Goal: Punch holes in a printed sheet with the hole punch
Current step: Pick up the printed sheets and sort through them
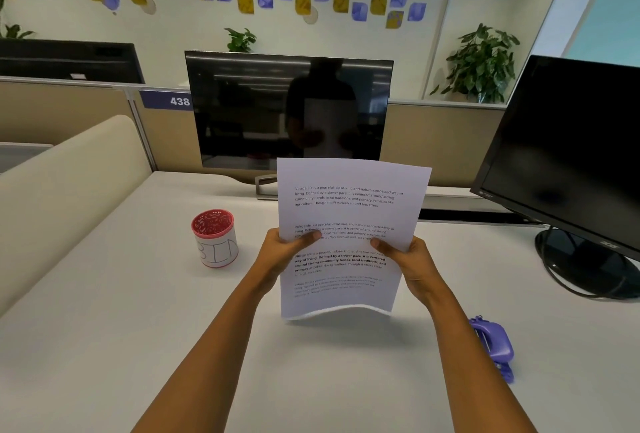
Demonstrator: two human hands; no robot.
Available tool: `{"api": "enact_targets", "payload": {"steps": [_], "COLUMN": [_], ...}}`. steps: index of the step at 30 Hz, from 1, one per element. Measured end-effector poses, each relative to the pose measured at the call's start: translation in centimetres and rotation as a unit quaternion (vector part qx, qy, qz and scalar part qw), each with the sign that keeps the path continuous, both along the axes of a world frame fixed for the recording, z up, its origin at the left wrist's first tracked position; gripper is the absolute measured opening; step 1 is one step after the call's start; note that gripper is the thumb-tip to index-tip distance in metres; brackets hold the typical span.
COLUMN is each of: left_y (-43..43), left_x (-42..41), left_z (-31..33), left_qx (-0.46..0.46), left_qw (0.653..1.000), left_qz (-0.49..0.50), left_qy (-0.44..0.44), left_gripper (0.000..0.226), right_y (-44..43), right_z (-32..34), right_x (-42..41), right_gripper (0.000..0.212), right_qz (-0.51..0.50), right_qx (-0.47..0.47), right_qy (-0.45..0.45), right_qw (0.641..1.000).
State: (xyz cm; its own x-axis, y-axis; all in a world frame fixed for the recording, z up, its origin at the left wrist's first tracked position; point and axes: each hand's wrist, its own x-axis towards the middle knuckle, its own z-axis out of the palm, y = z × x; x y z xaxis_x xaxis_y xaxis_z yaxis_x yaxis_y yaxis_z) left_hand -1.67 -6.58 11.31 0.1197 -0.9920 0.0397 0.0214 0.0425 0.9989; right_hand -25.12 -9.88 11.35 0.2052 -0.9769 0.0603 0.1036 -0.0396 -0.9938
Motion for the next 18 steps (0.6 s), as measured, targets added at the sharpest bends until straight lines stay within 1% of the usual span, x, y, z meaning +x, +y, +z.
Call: {"api": "enact_targets", "payload": {"steps": [4, 8, 10, 12, 15, 18], "left_y": [0.1, 0.4, 0.4, 0.3, 0.3, 0.2], "left_x": [0.2, 0.4, 0.4, 0.3, 0.6, 0.9], "left_z": [-0.1, -0.8, -0.9, -0.9, -0.7, -0.6], "left_qx": [-0.004, 0.006, 0.006, -0.005, -0.033, -0.058], "left_qw": [1.000, 1.000, 1.000, 1.000, 0.996, 0.980], "left_qz": [0.010, -0.004, -0.008, -0.003, 0.031, 0.071], "left_qy": [0.010, 0.012, 0.012, 0.020, 0.077, 0.179], "left_gripper": [0.033, 0.036, 0.035, 0.029, 0.022, 0.019], "right_y": [0.0, 0.1, 0.0, 0.0, -0.1, -0.2], "right_z": [0.0, -0.9, -1.0, -0.9, -0.7, -0.8], "right_x": [-0.3, -0.5, -0.5, -0.5, -1.2, -2.1], "right_gripper": [0.025, 0.026, 0.024, 0.026, 0.029, 0.021], "right_qz": [0.011, 0.015, 0.014, 0.010, 0.002, -0.025], "right_qx": [-0.005, 0.004, 0.003, -0.003, -0.017, -0.015], "right_qy": [0.007, 0.047, 0.055, 0.057, 0.062, 0.046], "right_qw": [1.000, 0.999, 0.998, 0.998, 0.998, 0.998]}}
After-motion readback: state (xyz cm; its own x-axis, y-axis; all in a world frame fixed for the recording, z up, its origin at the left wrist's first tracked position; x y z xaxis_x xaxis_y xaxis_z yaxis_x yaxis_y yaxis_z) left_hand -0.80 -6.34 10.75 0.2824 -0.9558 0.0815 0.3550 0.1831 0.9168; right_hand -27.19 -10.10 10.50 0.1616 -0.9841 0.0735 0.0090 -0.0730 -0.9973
